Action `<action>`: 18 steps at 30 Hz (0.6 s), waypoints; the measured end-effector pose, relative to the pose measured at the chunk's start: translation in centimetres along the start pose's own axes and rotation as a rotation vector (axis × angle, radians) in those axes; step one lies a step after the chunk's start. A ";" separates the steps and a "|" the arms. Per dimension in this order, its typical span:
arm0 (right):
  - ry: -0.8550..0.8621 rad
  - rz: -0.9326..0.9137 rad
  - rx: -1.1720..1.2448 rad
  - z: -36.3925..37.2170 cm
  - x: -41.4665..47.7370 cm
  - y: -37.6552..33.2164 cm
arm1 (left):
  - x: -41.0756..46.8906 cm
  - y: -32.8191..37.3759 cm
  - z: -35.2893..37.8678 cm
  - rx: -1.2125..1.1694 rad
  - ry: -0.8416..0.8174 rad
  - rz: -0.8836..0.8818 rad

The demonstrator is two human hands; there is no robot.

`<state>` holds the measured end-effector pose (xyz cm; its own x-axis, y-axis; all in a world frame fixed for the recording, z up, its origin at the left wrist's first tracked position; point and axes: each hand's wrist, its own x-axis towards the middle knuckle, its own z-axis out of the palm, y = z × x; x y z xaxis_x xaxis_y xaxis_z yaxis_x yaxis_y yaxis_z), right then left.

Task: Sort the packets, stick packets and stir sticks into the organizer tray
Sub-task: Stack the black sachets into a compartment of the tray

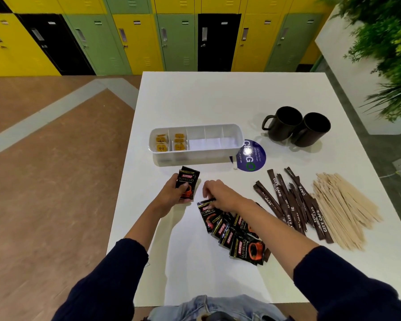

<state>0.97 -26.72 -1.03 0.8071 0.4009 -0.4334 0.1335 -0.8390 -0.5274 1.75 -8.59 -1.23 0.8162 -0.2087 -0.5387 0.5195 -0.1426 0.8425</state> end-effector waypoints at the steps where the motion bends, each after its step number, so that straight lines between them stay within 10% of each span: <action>1: 0.004 0.007 -0.010 -0.1 0.1 0.0 | 0.0 0.0 0.1 -0.003 -0.005 -0.007; 18: 0.353 -0.010 0.310 -4.5 1.5 -1.7 | -0.4 1.6 1.3 0.101 -0.188 0.004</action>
<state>4.57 -26.39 2.48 0.9601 0.2137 -0.1805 0.0076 -0.6651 -0.7467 1.89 -9.94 0.31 0.7518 -0.3847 -0.5355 0.4808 -0.2360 0.8445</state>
